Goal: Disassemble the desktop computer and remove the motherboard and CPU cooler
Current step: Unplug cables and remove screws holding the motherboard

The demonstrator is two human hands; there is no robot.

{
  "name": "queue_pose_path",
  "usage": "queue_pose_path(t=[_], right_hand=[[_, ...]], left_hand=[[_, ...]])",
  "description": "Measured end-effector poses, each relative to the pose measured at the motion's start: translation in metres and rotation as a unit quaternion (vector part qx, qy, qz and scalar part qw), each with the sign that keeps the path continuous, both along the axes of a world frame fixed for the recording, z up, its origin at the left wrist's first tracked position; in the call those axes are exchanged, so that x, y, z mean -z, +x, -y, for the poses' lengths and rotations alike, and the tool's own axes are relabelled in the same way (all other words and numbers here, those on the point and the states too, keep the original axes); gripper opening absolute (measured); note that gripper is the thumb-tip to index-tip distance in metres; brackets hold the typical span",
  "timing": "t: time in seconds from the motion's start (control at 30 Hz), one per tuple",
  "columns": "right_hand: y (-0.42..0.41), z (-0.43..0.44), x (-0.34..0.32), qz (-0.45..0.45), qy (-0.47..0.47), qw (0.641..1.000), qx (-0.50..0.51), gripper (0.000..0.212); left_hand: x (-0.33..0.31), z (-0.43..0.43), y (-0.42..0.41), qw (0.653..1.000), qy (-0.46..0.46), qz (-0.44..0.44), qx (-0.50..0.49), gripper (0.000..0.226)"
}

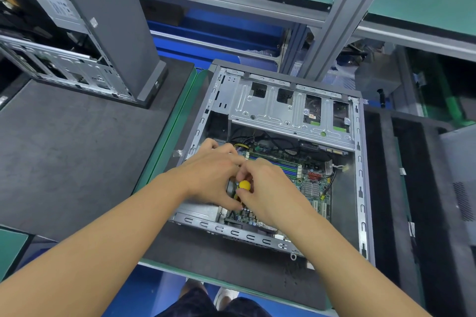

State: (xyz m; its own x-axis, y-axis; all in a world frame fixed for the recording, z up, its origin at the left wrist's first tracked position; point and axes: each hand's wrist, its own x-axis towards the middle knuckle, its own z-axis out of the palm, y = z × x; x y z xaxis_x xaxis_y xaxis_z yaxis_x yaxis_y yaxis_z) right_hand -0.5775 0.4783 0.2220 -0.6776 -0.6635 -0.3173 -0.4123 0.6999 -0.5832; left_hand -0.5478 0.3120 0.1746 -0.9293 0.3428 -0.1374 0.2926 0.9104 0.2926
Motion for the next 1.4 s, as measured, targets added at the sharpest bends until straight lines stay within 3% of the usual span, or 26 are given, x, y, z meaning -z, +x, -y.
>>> queue_pose_path(t=[0.17,0.33,0.47,0.63,0.73,0.9,1.03,1.13,1.23,1.4], right_hand=[[0.001,-0.003,0.0,0.044,-0.013,0.999,-0.001,0.021],[0.003,-0.001,0.007,-0.024,0.0,0.999,0.033,0.029],[0.004,0.001,0.007,-0.01,-0.013,1.0,0.004,0.018],[0.006,-0.003,0.008,0.028,-0.051,0.998,0.011,0.03],[0.009,-0.003,0.01,0.01,-0.049,0.998,0.03,0.032],[0.006,-0.003,0.012,-0.031,-0.049,0.998,0.01,0.019],[0.002,-0.007,0.012,-0.003,-0.06,0.998,-0.003,0.024],[0.004,-0.008,0.012,0.012,-0.084,0.996,0.017,0.027],[0.005,-0.009,0.014,-0.029,-0.06,0.998,0.021,0.027],[0.005,-0.009,0.011,-0.047,-0.059,0.997,-0.009,0.011]], left_hand=[[0.0,0.0,0.001,1.0,0.019,0.002,-0.012,0.027],[0.002,-0.002,0.003,1.0,0.003,-0.02,-0.018,0.028],[0.003,-0.001,0.002,1.0,0.019,-0.015,-0.018,0.029],[0.002,0.0,0.001,0.999,0.028,-0.002,-0.023,0.028],[0.002,0.002,0.0,1.0,-0.014,-0.005,-0.001,0.033],[-0.002,-0.001,-0.001,1.0,-0.003,0.005,-0.008,0.051],[-0.004,0.001,0.0,0.999,0.029,0.024,-0.009,0.028],[-0.005,0.001,0.0,0.999,0.023,0.025,-0.018,0.025],[-0.003,-0.002,0.0,1.0,-0.001,0.007,-0.011,0.026],[-0.003,0.0,0.0,1.0,0.017,0.026,-0.004,0.026]])
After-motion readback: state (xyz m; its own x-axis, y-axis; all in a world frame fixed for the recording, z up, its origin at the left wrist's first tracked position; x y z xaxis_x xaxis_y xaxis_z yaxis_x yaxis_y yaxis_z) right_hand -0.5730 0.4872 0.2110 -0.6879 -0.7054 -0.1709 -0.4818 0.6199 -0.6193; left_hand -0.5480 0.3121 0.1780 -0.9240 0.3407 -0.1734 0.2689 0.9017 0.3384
